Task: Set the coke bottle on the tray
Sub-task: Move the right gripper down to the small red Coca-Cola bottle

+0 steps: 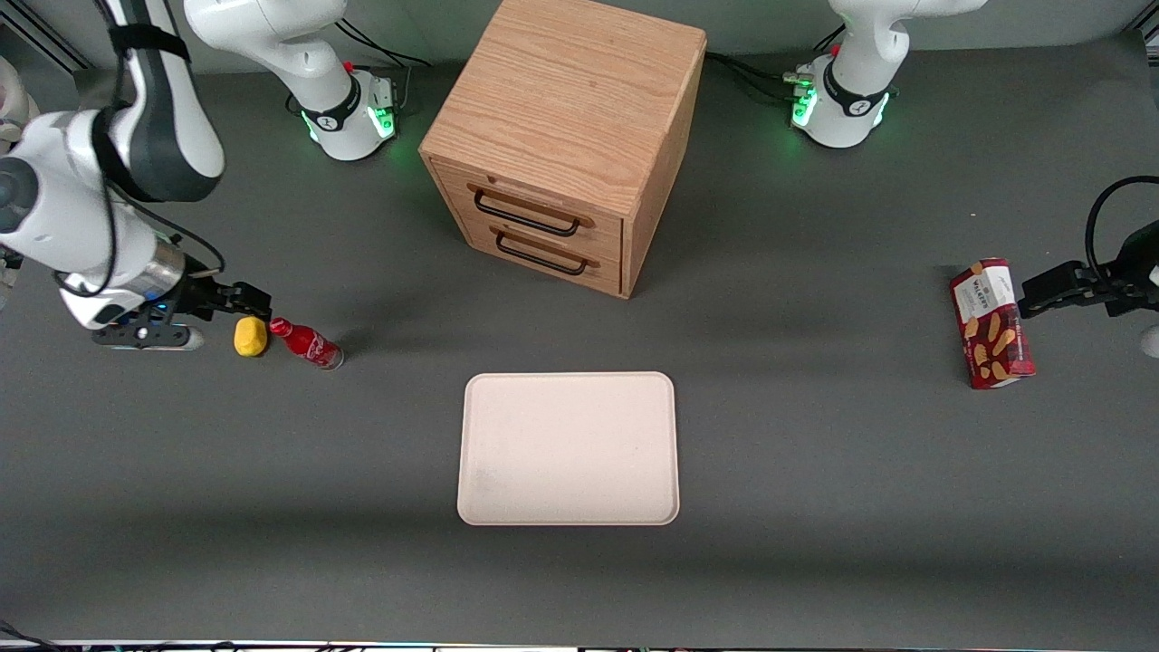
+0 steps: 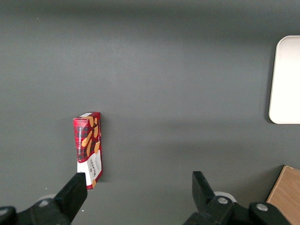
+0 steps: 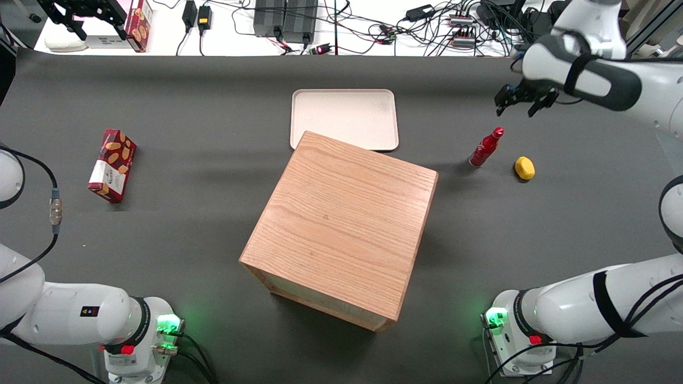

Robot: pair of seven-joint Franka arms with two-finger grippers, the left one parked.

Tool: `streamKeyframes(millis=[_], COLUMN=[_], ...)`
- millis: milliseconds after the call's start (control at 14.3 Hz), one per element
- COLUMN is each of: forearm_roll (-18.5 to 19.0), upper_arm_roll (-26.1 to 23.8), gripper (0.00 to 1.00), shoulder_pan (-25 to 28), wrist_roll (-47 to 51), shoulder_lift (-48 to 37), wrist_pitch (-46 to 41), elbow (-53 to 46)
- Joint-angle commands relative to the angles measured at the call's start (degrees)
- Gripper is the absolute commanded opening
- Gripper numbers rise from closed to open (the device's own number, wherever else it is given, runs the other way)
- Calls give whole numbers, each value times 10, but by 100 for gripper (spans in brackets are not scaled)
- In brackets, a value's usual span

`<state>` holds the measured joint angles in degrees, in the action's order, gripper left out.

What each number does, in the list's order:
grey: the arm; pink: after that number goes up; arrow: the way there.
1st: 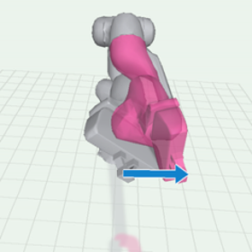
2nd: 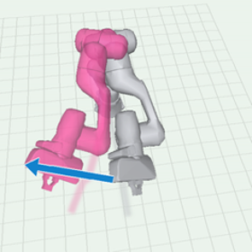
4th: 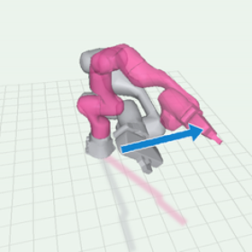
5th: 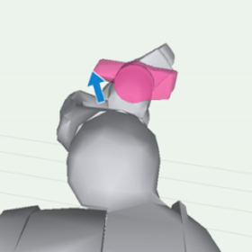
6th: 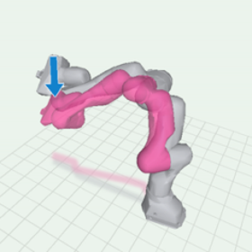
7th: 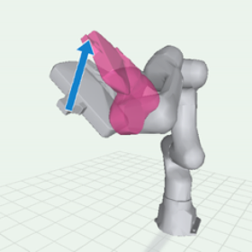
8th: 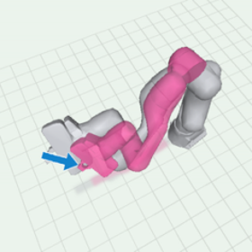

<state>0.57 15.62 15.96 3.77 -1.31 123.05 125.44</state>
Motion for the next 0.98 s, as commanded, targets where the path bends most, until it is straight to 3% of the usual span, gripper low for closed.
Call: streamKeyframes(millis=[0, 628, 907], forearm_roll=[-7, -7, -7], upper_arm_roll=[0, -1, -1], gripper=[100, 99, 84], shoulder_pan=[7, 10, 10], wrist_roll=[-11, -25, -26], shoulder_lift=[2, 61, 61], wrist_pitch=[67, 158, 156], elbow=[51, 67, 69])
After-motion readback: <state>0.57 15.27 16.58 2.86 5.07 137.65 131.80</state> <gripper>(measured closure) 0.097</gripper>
